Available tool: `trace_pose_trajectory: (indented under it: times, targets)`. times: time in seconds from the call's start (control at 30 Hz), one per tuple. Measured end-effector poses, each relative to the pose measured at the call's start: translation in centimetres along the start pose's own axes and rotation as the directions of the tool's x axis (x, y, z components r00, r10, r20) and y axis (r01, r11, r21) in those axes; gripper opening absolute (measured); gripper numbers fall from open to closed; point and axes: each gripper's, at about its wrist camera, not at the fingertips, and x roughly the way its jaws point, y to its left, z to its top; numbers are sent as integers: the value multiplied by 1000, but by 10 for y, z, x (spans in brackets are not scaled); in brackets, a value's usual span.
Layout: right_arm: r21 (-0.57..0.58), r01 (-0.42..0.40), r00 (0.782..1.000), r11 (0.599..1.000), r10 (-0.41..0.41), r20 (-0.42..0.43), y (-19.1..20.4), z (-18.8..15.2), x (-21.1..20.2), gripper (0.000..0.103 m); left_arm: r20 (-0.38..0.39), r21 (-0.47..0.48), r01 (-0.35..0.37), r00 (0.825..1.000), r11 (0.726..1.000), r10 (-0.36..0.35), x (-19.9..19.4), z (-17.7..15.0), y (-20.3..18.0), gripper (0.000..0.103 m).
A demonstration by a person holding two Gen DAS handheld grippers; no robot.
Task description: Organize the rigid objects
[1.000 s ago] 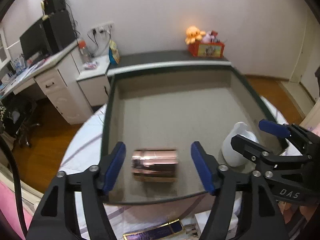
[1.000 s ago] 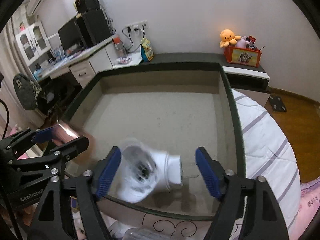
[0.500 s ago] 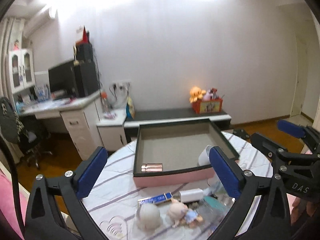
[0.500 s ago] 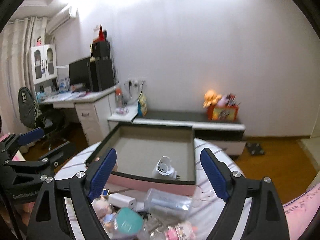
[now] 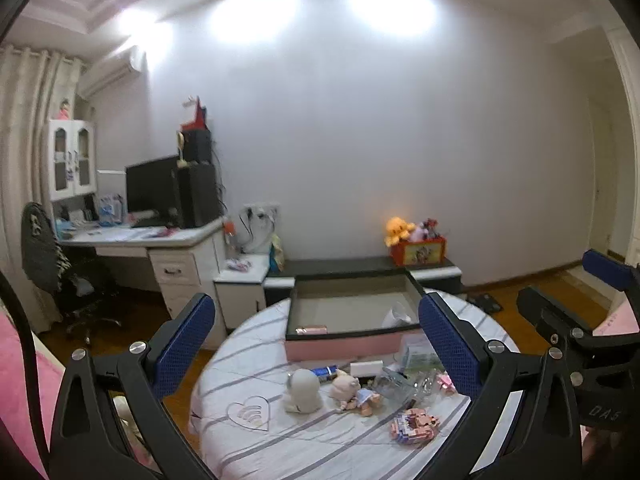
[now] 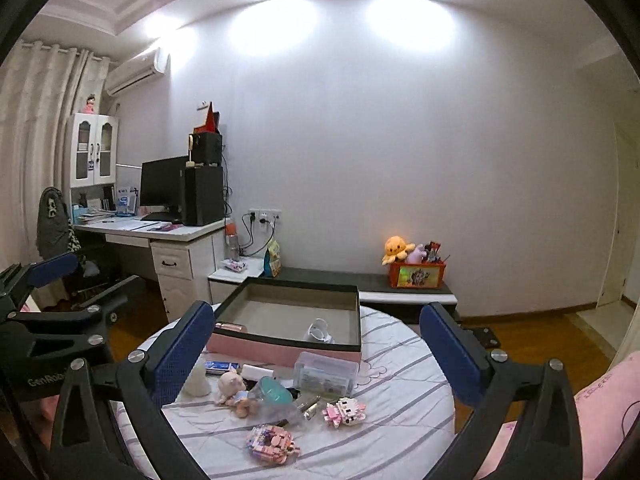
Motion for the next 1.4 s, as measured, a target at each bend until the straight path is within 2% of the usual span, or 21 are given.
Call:
trace_pose_trajectory:
  times: [0.37,0.87,1.0,1.13,1.3,1.4]
  targets:
    - [-13,14,998,1000,-13,69,9,4,-42,103,60,-5,-14,998,1000,14,-33,5,1,103]
    - [-10,14,998,1000,-13,54,8,-1,-36,103,23,-15,1,1000,1000,-1,-18,-1,0,103]
    - [-6,8,1000,1000,-8,29,6,-6,-28,103,-29,-30,30,999,999,-31,0,-11,0,103]
    - [4,0,1000,1000,0,-21,4,-19,-10,103,-123,-26,55,991,998,-58,28,-34,-3,103]
    - [50,-6,992,999,12,-127,-1,-52,23,103,-277,-7,49,960,999,-49,66,-82,-3,103]
    - [74,9,978,997,7,-208,-4,-78,45,103,-361,-32,29,932,999,-39,83,-107,7,103]
